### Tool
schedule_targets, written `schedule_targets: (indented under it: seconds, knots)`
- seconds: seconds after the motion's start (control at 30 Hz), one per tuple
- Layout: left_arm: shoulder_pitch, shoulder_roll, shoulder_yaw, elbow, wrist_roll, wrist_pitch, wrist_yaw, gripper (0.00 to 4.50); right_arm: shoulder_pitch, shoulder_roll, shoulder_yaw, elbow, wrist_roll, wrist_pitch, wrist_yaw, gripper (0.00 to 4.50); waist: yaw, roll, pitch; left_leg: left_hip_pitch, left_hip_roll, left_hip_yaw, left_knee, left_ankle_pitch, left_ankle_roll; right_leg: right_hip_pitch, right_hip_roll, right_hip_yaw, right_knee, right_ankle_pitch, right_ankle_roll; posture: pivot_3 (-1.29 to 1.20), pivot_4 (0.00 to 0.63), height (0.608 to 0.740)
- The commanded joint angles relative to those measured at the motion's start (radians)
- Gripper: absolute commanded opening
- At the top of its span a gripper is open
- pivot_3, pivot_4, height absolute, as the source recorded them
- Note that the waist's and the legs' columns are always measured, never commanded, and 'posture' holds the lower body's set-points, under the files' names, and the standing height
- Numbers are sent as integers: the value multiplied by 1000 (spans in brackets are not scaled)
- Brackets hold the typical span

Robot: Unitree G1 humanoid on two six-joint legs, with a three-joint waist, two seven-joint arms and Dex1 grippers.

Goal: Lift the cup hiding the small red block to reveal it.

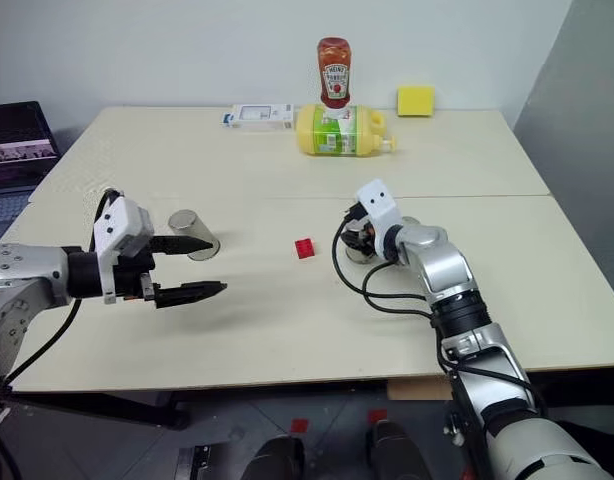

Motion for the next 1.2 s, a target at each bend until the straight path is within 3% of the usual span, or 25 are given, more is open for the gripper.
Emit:
schedule_targets:
  seconds: [0.03, 0.17, 0.37, 0.53, 0.8, 0.93, 1.2]
  knots:
    - [-25, 0, -11, 9, 21, -38, -13, 4500, -18, 12, -34, -19, 23, -5, -10, 3557, 2, 0, 0, 0, 0, 0, 0, 0, 0, 0, 0, 0, 0, 0, 0, 0, 150, 740]
    - [-33, -4, -16, 21, 27, -47, -15, 4500, -45, 18, -71, -31, 48, 4, -20, 4458, 5, 0, 0, 0, 0, 0, 0, 0, 0, 0, 0, 0, 0, 0, 0, 0, 150, 740]
    - [-33, -2, -6, 19, 27, -47, -8, 4500, -79, -28, -142, -178, 92, 9, -25, 4458, 6, 0, 0, 0, -1, 0, 0, 0, 0, 0, 0, 0, 0, 0, 0, 0, 150, 740]
    - [6, 29, 0, 24, 82, -73, 10, 4500, 1, -118, -171, -448, 179, 72, 47, 4458, 8, 0, 0, -1, 0, 0, 0, 0, 0, 0, -1, 0, -1, 0, 0, 0, 150, 740]
    - [62, 44, 68, 19, 83, -81, 19, 4500, 361, -389, -180, -888, 365, 144, 284, 4458, 15, 1, 0, -1, -1, -1, 0, 0, 0, 1, -1, -1, -1, -3, 4, 0, 150, 740]
    - [72, 35, 87, 7, 65, -80, 26, 4500, 501, -454, -216, -914, 371, 124, 278, 4458, 17, 0, 0, 0, 0, 0, 1, 0, 0, 2, -1, 0, -1, -3, 5, 0, 150, 740]
    - [84, 29, 108, -23, 48, -53, 50, 4500, 631, -451, -341, -897, 427, 57, 257, 4458, 16, 0, 0, 3, 0, 1, 1, 0, 0, 2, 0, 1, 0, -2, 6, 0, 150, 740]
